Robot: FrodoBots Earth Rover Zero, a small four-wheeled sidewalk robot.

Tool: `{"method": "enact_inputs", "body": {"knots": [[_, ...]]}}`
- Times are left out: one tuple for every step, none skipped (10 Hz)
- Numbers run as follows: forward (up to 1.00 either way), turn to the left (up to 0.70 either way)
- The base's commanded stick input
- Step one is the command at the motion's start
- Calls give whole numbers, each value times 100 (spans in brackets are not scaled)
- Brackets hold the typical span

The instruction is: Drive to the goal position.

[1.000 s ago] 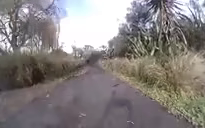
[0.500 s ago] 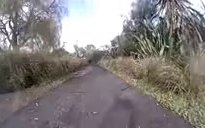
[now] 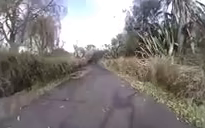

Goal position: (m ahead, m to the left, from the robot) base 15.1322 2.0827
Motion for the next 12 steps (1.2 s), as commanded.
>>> {"method": "enact_inputs", "body": {"knots": [[85, 0], [85, 0], [85, 0], [85, 0], [85, 0], [85, 0], [85, 0], [85, 0], [85, 0], [85, 0], [85, 0], [85, 0]]}}
